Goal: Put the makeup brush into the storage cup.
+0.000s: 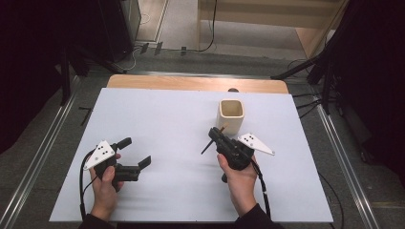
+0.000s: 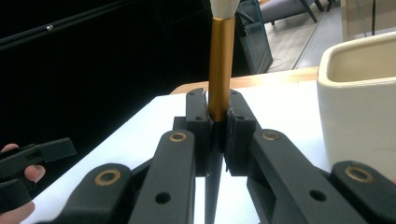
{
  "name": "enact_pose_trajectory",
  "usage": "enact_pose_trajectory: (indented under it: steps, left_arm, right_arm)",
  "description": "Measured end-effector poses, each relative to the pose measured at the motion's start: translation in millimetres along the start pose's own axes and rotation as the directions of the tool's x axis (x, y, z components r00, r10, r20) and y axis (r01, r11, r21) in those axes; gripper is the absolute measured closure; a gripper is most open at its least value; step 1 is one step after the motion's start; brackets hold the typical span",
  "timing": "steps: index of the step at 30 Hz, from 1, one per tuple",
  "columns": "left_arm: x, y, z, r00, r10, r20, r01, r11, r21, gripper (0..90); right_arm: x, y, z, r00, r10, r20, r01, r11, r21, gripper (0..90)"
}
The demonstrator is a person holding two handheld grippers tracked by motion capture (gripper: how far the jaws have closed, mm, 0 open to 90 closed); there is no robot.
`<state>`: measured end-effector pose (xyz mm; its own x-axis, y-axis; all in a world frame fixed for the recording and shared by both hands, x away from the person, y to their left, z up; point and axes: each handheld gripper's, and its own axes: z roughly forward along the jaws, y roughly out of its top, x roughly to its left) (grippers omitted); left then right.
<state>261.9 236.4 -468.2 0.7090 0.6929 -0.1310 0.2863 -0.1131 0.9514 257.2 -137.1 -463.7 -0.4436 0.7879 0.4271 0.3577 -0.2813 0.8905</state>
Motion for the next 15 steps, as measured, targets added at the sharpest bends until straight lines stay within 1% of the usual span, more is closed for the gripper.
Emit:
enact_pose_trajectory:
  steps: [7,12,15]
  left_arm:
    - [4.9,-3.8,-8.6,0.9997,0.013,-0.02,-0.013,0.9999,0.006,0.0]
    - [9.3,-6.2,-14.2,0.9995,0.002,-0.03,-0.002,1.0,-0.001,0.0]
    - [11.5,-7.2,-18.0,0.9993,0.008,-0.036,-0.008,1.0,0.002,0.0]
  right_arm:
    - [-1.4,1.1,-0.9,1.0,-0.005,0.005,0.005,1.0,-0.005,83.8]
    - [-2.0,2.0,-1.0,0.9996,-0.026,0.012,0.026,0.9996,-0.007,83.8]
    - [-2.8,2.1,-1.2,0.9995,-0.03,0.015,0.03,0.9995,-0.006,83.8]
